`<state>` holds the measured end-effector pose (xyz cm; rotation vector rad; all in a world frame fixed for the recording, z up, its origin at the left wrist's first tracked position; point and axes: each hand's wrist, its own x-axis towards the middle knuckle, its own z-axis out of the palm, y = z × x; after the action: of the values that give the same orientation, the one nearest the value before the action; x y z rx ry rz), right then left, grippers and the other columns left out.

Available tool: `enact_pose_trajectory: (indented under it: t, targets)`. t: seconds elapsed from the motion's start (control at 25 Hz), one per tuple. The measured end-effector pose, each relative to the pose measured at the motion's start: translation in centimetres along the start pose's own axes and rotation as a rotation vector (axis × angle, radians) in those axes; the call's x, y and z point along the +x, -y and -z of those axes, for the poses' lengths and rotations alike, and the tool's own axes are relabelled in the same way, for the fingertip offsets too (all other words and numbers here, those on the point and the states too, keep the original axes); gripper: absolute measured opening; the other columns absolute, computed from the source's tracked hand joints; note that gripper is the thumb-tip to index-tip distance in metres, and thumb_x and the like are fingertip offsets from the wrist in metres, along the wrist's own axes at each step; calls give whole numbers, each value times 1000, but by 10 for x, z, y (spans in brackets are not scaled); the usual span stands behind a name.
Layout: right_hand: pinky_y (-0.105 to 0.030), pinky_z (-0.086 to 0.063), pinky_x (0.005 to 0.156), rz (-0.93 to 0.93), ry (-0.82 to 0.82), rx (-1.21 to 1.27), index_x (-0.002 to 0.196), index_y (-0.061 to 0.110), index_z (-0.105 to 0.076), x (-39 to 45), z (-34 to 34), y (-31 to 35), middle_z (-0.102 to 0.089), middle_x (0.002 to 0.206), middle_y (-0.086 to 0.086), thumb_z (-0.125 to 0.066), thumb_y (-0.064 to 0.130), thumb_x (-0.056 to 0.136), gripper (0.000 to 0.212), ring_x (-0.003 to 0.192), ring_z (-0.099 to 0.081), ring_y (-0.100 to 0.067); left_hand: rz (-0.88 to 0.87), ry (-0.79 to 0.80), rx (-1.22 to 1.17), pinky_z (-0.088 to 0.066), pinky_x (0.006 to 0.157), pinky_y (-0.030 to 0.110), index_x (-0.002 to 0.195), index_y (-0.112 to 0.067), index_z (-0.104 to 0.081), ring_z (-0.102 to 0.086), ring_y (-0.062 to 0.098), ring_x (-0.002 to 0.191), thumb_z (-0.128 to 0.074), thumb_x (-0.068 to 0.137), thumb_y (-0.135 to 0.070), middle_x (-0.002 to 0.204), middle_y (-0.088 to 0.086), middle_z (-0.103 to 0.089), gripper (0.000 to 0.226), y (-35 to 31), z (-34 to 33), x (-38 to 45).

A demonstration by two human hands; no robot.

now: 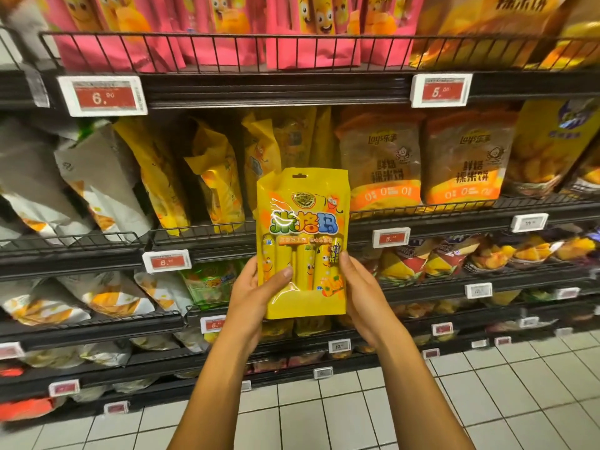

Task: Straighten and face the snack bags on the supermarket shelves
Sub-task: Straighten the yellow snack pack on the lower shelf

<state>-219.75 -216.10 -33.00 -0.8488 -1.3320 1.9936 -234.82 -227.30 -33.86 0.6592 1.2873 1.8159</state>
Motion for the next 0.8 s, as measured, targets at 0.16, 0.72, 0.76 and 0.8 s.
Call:
enact_pose_trajectory:
  t: [0.16, 0.72, 0.76, 0.8]
  targets:
    - [-52, -49, 104, 5, 23, -24, 134, 13, -57, 1, 9, 3, -70, 126, -12, -58, 46, 88, 57, 118, -66, -29, -45, -99, 47, -53, 90, 41, 122, -20, -61, -69, 24, 108, -85, 72, -27, 115, 3, -73, 56, -2, -15, -1]
    - [-34, -58, 71, -213, 126, 452, 110, 19, -78, 12, 62, 8, -74, 103, -10, -55, 44, 95, 37, 87, -72, -21, -210, 27, 323, -51, 85, 18, 119, -32, -67, -62, 5, 108, -65, 85, -27, 115, -2, -62, 35, -24, -119, -19]
    - [-34, -58, 70, -225, 126, 466, 113, 18, -76, 11, 64, 7, -74, 105, -11, -54, 43, 98, 37, 87, -72, -22, -213, 29, 338, -50, 86, 16, 119, -31, -66, -61, 3, 108, -64, 89, -20, 115, -1, -59, 33, -25, -126, -20]
    - [-35, -58, 71, -234, 125, 471, 119, 17, -73, 11, 68, 6, -73, 107, -13, -52, 43, 101, 38, 88, -72, -23, -216, 26, 354, -49, 87, 15, 120, -31, -66, -60, 1, 108, -62, 91, -15, 116, 0, -58, 33, -25, -131, -21]
